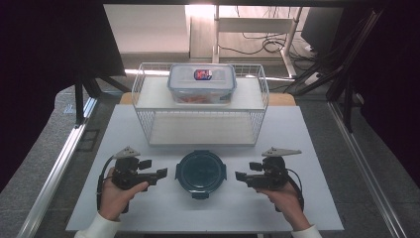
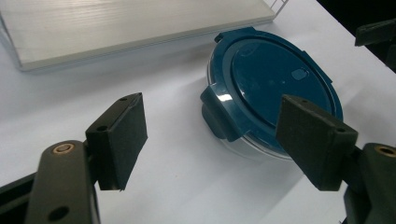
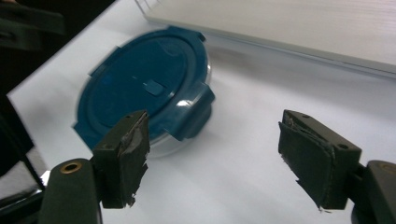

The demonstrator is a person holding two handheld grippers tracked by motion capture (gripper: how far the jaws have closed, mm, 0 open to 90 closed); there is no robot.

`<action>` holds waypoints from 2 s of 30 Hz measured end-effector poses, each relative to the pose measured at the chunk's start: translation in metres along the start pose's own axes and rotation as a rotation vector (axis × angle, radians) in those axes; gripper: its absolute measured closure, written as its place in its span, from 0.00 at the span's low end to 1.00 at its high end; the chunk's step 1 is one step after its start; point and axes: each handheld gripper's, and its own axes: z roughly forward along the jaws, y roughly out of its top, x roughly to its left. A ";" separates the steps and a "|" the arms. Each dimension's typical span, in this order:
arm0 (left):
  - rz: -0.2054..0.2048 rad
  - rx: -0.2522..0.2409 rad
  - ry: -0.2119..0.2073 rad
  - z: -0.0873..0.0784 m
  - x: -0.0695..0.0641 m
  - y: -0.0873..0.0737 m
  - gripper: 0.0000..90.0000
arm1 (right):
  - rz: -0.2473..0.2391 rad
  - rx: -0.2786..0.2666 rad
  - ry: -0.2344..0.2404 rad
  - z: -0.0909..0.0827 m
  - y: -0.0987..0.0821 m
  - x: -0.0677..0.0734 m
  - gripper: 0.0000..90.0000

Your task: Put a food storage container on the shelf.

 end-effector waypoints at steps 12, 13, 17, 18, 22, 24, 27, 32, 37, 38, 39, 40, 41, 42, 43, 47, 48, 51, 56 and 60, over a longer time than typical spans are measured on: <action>-0.063 0.056 -0.041 0.018 -0.005 0.010 0.16 | 0.050 0.032 0.029 0.018 0.009 0.011 0.24; -0.062 0.061 -0.045 0.020 -0.006 0.012 0.16 | 0.051 0.035 0.035 0.020 0.011 0.012 0.24; -0.087 0.048 -0.067 0.023 -0.004 0.020 0.16 | 0.069 0.038 0.072 0.032 0.020 0.019 0.22; -0.094 0.041 -0.073 0.023 -0.003 0.021 0.16 | 0.070 0.044 0.072 0.034 0.021 0.021 0.22; -0.106 0.064 -0.116 0.029 -0.001 0.021 0.14 | 0.089 0.049 0.065 0.041 0.023 0.024 0.21; -0.106 0.069 -0.110 0.032 -0.001 0.020 0.13 | 0.099 0.050 0.055 0.044 0.023 0.024 0.20; -0.120 0.077 -0.120 0.036 0.001 0.018 0.11 | 0.116 0.043 0.060 0.049 0.021 0.022 0.18; -0.167 0.101 -0.161 0.047 0.007 0.016 0.10 | 0.134 0.057 0.093 0.059 0.018 0.013 0.16; -0.177 0.115 -0.175 0.059 0.010 0.017 0.10 | 0.144 0.084 0.105 0.069 0.016 0.009 0.14; -0.180 0.121 -0.176 0.062 0.009 0.016 0.10 | 0.148 0.091 0.110 0.072 0.015 0.009 0.14; -0.180 0.127 -0.178 0.064 0.008 0.015 0.11 | 0.154 0.095 0.113 0.074 0.015 0.008 0.14; -0.182 0.135 -0.181 0.068 0.007 0.014 0.11 | 0.158 0.094 0.121 0.075 0.015 0.008 0.14; -0.178 0.141 -0.179 0.069 0.007 0.014 0.11 | 0.162 0.089 0.133 0.075 0.014 0.008 0.14; -0.169 0.155 -0.174 0.070 0.006 0.014 0.11 | 0.164 0.089 0.135 0.075 0.014 0.008 0.14; -0.163 0.158 -0.174 0.071 0.005 0.013 0.11 | 0.166 0.089 0.134 0.076 0.013 0.008 0.14; -0.162 0.176 -0.172 0.074 0.004 0.011 0.11 | 0.176 0.096 0.136 0.078 0.011 0.009 0.12; -0.169 0.177 -0.176 0.076 0.005 0.010 0.11 | 0.176 0.100 0.135 0.079 0.011 0.009 0.12; -0.204 0.180 -0.207 0.081 0.007 0.007 0.11 | 0.179 0.114 0.138 0.085 0.010 0.010 0.11; -0.231 0.186 -0.236 0.087 0.008 0.003 0.12 | 0.208 0.128 0.163 0.092 0.008 0.010 0.09; -0.228 0.207 -0.238 0.090 0.007 0.002 0.12 | 0.217 0.149 0.171 0.098 0.006 0.010 0.10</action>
